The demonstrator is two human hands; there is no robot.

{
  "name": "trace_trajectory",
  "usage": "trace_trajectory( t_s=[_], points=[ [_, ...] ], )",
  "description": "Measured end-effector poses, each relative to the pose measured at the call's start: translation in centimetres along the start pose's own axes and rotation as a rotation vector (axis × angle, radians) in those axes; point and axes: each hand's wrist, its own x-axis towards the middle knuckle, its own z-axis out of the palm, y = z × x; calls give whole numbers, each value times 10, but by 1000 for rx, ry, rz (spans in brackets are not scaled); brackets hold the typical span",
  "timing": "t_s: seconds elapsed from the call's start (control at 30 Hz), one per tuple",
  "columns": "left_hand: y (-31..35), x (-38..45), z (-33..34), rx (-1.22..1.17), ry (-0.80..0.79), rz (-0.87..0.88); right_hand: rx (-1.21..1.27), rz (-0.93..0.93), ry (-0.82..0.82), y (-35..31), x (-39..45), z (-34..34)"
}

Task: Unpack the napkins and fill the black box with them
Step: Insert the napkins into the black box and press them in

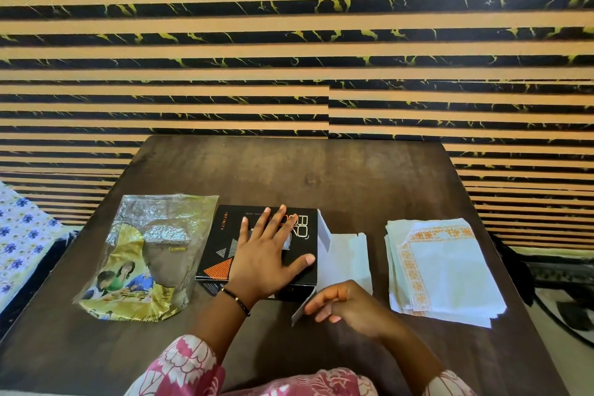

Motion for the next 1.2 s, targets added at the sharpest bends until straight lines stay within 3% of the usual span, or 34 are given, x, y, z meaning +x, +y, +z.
trace_trajectory(
  t_s=[0.27, 0.67, 0.9, 1.2],
  points=[
    [1, -1, -5, 86, -111, 104, 19, 51, 34, -4, 7, -9],
    [1, 1, -4, 85, -128, 106, 106, 47, 459, -29, 51, -41],
    [1, 1, -5, 103, -127, 106, 13, -11, 351, -51, 70, -47],
    [2, 0, -4, 69, -105, 106, 18, -11, 342, -40, 61, -48]
  ],
)
